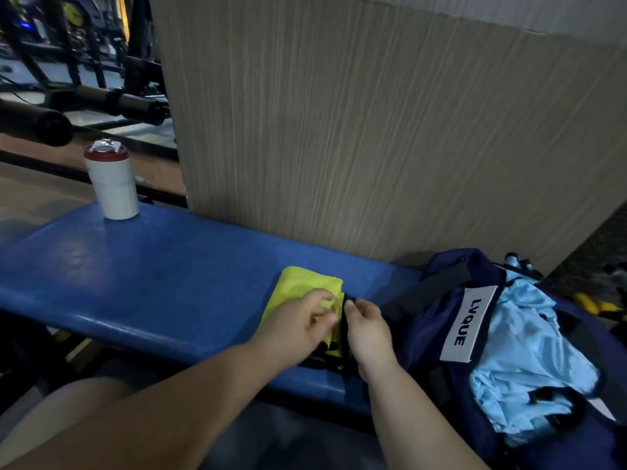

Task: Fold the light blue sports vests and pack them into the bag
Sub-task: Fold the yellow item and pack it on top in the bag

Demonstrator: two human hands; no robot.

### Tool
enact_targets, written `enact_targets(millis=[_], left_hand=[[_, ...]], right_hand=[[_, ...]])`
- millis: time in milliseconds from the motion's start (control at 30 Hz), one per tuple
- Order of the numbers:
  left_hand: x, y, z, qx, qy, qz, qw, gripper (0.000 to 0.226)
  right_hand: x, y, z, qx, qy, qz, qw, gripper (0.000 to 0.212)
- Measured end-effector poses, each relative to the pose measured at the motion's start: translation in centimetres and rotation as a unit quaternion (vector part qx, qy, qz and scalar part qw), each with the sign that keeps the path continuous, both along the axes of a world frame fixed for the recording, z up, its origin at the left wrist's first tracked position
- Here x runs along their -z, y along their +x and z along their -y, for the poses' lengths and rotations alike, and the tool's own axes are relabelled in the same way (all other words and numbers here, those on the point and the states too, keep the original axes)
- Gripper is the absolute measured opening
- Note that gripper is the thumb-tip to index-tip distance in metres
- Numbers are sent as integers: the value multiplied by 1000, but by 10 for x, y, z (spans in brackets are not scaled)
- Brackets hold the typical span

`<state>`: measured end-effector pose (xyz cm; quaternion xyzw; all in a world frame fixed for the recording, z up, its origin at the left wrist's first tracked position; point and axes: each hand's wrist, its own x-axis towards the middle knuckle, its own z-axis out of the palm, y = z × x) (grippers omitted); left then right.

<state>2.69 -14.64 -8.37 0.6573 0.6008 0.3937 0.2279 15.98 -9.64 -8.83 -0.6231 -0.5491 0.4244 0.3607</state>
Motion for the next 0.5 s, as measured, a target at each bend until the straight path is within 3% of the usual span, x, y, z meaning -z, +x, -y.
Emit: enact_targets(millis=[67,133,200,267,400,500], left_hand=[[-5,-12,-4,-132,46,-18,990,19],[-3,-28,-7,-241,1,-109,964,28],[5,-36,-10,-239,-142,-156,948,44],[17,-36,-12,-194,-218,-152,944,53],[18,-27,-13,-123,-158,90,976,33],[3,-16,-14,-142,-137,283,939,19]], right_hand=[[1,0,-2,-1,-12,16,1000,41],[3,-1,-4,-8,-22,27,999,36],[5,-4,-4,-22,-31,33,999,37],[2,-5,-1,-41,-27,70,996,46],[-3,-8,9,-72,-2,115,991,59],[-3,-3,17,-65,25,79,994,58]])
